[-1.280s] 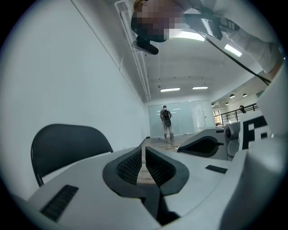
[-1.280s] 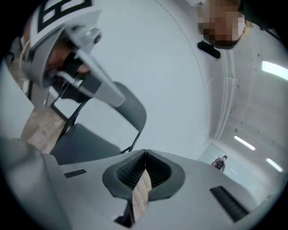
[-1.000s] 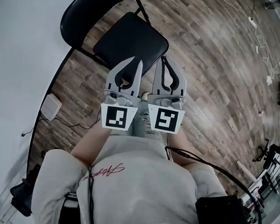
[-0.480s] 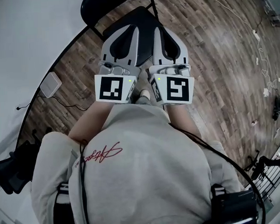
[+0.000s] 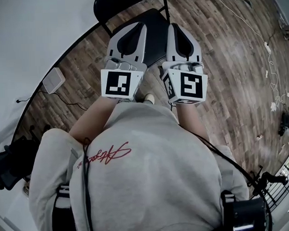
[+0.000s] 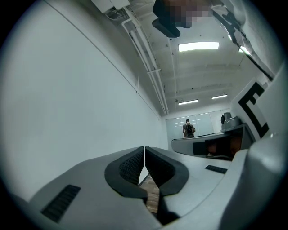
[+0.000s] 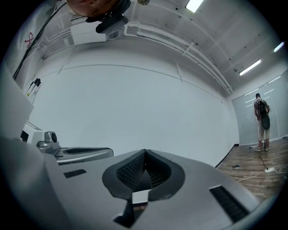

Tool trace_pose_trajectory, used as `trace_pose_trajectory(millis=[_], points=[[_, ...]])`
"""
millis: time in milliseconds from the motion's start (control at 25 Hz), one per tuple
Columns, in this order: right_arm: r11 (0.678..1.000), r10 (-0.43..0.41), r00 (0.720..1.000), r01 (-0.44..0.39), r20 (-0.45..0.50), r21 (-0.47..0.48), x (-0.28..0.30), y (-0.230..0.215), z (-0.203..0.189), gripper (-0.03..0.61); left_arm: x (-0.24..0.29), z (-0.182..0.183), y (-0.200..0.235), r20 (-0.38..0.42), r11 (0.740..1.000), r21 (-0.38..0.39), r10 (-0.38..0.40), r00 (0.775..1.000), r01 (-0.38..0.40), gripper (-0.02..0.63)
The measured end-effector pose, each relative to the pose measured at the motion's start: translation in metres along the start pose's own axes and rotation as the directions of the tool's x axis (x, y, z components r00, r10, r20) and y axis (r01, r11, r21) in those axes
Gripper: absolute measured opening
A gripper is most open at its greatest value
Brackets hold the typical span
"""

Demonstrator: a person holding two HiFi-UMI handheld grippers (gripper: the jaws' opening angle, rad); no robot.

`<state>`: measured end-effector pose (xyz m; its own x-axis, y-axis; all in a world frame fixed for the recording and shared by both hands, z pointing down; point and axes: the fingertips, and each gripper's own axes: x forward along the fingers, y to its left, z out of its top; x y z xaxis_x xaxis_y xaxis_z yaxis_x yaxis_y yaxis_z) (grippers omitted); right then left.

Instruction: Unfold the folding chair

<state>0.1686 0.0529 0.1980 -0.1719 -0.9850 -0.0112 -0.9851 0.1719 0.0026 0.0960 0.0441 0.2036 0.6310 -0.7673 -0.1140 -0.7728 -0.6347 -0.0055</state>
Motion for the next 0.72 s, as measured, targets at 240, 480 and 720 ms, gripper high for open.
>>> trace_pose_trajectory(millis=[240,480,720], points=[[1.0,0.007,1.0,-0.007,-0.009,0.002,-0.002,0.003,-0.003,0.014,-0.006,0.006,0.0,0.005,1.0,0.018,0.008,1.0,-0.008,0.018],[1.0,0.018,1.0,-0.018,-0.01,-0.015,-0.012,0.004,-0.004,0.014,-0.013,0.009,-0.007,0.013,1.0,0.015,0.017,1.0,-0.017,0.018],[1.0,0.027,1.0,-0.027,0.004,-0.012,-0.024,0.005,-0.002,0.014,-0.021,0.009,-0.016,0.023,1.0,0.013,0.022,1.0,-0.022,0.018]])
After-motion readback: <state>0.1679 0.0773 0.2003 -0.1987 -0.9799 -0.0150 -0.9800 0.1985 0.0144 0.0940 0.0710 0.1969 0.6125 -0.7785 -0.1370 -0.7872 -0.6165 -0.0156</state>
